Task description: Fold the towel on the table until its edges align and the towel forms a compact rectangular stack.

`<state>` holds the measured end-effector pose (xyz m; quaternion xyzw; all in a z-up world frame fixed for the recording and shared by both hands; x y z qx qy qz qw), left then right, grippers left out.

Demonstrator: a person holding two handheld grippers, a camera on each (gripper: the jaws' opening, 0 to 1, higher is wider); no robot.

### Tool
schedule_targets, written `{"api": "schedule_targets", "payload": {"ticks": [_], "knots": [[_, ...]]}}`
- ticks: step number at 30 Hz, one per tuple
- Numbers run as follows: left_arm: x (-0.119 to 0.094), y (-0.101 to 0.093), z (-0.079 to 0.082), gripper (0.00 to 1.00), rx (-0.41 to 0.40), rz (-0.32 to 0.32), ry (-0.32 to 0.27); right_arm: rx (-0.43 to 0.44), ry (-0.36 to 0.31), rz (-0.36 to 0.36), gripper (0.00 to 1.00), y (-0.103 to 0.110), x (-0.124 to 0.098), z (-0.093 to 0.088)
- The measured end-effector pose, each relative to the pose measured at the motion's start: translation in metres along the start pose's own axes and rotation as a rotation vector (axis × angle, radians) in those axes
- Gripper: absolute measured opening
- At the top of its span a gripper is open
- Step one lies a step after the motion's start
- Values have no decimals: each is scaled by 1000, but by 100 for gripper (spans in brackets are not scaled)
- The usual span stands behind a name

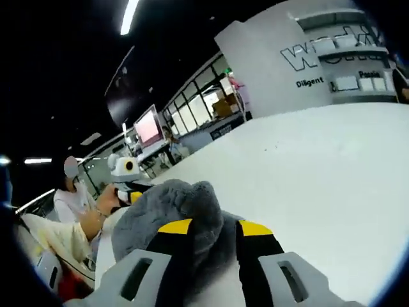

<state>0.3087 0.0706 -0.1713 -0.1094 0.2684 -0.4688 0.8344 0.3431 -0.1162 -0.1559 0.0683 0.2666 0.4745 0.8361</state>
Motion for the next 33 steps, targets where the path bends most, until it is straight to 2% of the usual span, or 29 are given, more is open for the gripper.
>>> {"api": "schedule_targets", "payload": {"ticks": [1, 5, 10, 11, 12, 15, 17, 19, 21, 26, 28, 30, 33], "knots": [[0, -2, 8, 35, 0, -22, -25, -3, -6, -3, 24, 1, -1, 5], [4, -3, 16, 32, -22, -58, -42, -25, -31, -2, 24, 5, 3, 17], [19, 4, 20, 15, -79, -88, -37, -82, 9, -28, 21, 1, 18, 13], [21, 8, 22, 12, -76, -70, -40, -79, 5, -31, 16, -1, 21, 14], [22, 12, 24, 6, -62, -53, -44, -67, 2, -24, 5, -2, 23, 14], [23, 27, 27, 5, 4, 0, -38, 16, -10, -19, 3, -8, 27, 16], [26, 38, 25, 4, 17, 35, -20, 123, -11, -21, 3, -16, 28, 15], [29, 46, 22, 4, 19, 51, -7, 252, -18, 9, 3, -23, 29, 12], [32, 52, 18, 3, 32, 63, 2, 299, -6, 11, 3, -30, 31, 6], [40, 62, 13, 3, 68, 98, 26, 305, 30, -34, 3, -45, 41, -6], [40, 77, 18, 3, 75, 116, 36, 307, 40, -48, 3, -50, 44, -9], [43, 83, 16, 3, 87, 134, 46, 301, 56, -70, 3, -55, 48, -14], [47, 79, 11, 4, 84, 138, 50, 285, 61, -83, 3, -58, 49, -16]]}}
Point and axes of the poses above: the point that each gripper's makers call its tool centre point, and the gripper's own axes: x roughly forward along the fingers, y roughly to its left, z roughly out of its top, the point moved 2 cm from there along -x, roughly backward along the fingers, and after that the axes turned 8 degrees about y, right-handed, at the moved point
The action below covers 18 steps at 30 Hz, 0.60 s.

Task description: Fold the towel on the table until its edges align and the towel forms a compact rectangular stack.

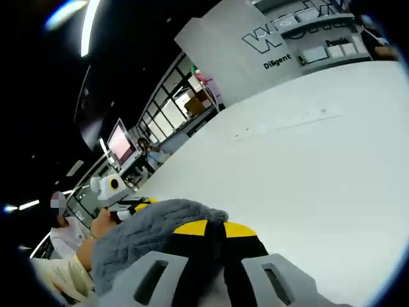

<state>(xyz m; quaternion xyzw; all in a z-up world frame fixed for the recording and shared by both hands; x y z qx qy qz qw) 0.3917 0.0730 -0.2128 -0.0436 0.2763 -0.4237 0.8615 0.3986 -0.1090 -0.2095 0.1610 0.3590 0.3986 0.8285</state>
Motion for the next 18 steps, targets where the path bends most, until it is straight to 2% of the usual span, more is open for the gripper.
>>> {"api": "schedule_targets", "payload": {"ticks": [3, 5, 7, 10, 11, 13, 16, 18], "knots": [[-5, 3, 5, 6, 14, -9, -6, -47, -6, 5, 5, 3, -5, 1], [-9, -4, 5, 12, 25, -24, -12, -82, -19, -6, 12, 5, -9, 2], [-16, -2, 10, 21, 57, -36, -9, -122, -30, -36, 19, 6, -15, 4], [-27, -16, 5, 26, 170, -20, 18, -199, -48, -49, 19, 17, -29, 7], [-33, -15, 4, 26, 201, 25, 27, -220, -52, -50, 20, 20, -32, 6], [-41, -16, 1, 27, 250, 55, 45, -249, -48, -52, 24, 26, -38, -1], [-52, -33, -3, 31, 254, 49, 40, -319, -48, -65, 28, 35, -50, -9], [-61, -46, 2, 34, 244, 28, 0, -405, -54, -50, 27, 47, -59, -11]]}}
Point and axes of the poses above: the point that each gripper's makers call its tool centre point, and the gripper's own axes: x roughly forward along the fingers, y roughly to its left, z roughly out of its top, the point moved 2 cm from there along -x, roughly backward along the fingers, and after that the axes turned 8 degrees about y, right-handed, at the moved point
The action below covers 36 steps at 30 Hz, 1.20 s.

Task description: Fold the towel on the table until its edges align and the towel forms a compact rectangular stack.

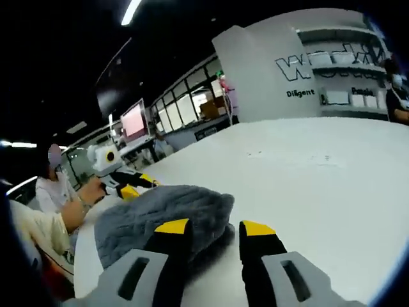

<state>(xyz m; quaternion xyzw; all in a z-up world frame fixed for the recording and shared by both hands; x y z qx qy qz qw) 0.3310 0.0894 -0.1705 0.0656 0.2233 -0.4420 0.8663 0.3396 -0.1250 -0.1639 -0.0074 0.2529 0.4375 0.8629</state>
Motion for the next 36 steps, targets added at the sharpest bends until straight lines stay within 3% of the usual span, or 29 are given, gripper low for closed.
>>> {"api": "schedule_targets", "payload": {"ticks": [3, 4, 8, 9, 11, 13, 18, 23, 25, 29, 36], "knots": [[-9, -24, 22, 34, -23, -83, -109, -97, -50, 70, 27, 25, -14, 10], [-10, -37, 30, 34, -29, -135, -147, -120, -60, 127, 27, 40, -19, 12], [0, -74, 39, 39, 27, -307, -165, -239, -58, 242, 32, 74, -24, 9], [3, -79, 39, 41, 47, -324, -160, -281, -44, 254, 35, 76, -22, 6], [11, -78, 33, 46, 91, -307, -127, -356, -12, 253, 40, 76, -16, -2], [19, -77, 27, 57, 114, -297, -93, -385, 10, 258, 45, 74, -9, -8], [24, -75, 20, 75, 156, -331, -95, -336, -25, 309, 62, 61, 8, -6], [33, -71, 7, 81, 199, -326, -57, -329, -10, 354, 76, 45, 24, -12], [36, -69, -1, 82, 204, -315, -33, -297, -18, 393, 76, 42, 25, -14], [42, -63, -11, 84, 206, -287, -13, -261, -15, 406, 76, 35, 27, -22], [47, -67, -18, 83, 217, -282, 5, -284, 8, 411, 73, 37, 31, -27]]}}
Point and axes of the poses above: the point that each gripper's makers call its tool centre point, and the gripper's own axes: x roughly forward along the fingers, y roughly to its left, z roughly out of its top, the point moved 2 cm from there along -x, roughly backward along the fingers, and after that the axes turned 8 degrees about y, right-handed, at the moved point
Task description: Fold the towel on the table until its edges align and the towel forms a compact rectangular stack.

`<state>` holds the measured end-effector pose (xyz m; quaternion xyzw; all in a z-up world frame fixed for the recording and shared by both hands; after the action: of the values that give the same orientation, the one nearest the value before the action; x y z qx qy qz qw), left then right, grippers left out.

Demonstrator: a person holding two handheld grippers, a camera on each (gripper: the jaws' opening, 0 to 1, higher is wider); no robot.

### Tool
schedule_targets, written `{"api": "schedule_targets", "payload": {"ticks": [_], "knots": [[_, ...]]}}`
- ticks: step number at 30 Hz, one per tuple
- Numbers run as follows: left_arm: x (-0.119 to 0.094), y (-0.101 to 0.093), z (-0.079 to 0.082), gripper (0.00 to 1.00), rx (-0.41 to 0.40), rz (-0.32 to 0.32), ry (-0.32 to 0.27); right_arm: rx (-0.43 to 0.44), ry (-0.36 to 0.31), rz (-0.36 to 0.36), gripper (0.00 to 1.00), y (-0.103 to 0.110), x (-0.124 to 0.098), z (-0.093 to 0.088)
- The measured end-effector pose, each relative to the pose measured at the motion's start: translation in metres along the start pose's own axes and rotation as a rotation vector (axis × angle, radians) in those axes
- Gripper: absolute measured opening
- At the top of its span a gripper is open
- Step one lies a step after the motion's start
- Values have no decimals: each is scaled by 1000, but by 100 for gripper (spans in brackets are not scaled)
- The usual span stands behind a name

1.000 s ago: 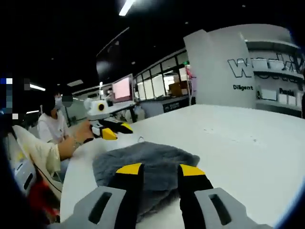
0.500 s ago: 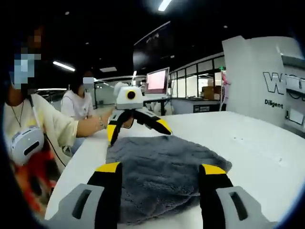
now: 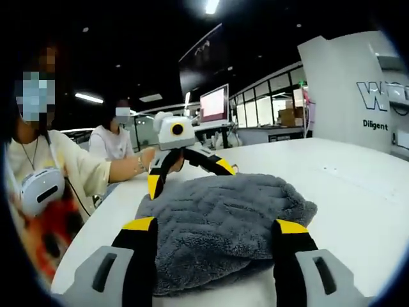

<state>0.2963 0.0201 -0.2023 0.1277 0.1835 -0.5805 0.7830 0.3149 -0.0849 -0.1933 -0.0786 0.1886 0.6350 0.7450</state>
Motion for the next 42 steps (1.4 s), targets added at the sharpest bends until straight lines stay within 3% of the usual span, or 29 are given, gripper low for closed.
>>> {"api": "schedule_targets", "payload": {"ticks": [7, 10, 14, 17, 20, 27, 29, 36, 42], "knots": [[0, -8, -1, 82, -1, 25, -4, 20, -13, -12, 72, 2, -9, 8], [-1, -10, -2, 82, -8, 51, -3, 94, -16, -85, 61, -3, -22, 10], [-1, -14, -4, 81, -26, 108, -3, 68, 15, -166, 46, 2, -43, 6], [0, -13, -2, 81, -48, 168, -12, 57, 14, -192, 42, 20, -57, 6], [2, -15, -1, 80, -109, 282, -16, -13, 104, -277, 42, 33, -68, -4], [4, -18, 4, 79, -183, 454, -26, -31, 154, -402, 36, 46, -65, -17], [4, -20, 4, 79, -212, 504, -43, 59, 150, -446, 35, 44, -64, -24], [3, -28, 3, 77, -285, 628, -89, 285, 46, -472, 29, 52, -54, -32], [10, -32, 6, 78, -301, 640, -76, 321, 59, -456, 23, 47, -36, -39]]}}
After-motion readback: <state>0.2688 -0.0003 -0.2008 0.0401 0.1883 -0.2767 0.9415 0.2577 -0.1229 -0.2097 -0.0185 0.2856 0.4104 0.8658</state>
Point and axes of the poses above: the point that each gripper's makers call its tool centre point, and the gripper's own axes: x roughly forward along the fingers, y roughly to its left, z roughly out of its top, the point moved 2 cm from there along -x, roughly backward along the fingers, and after that the axes turned 8 degrees about y, right-handed, at the moved point
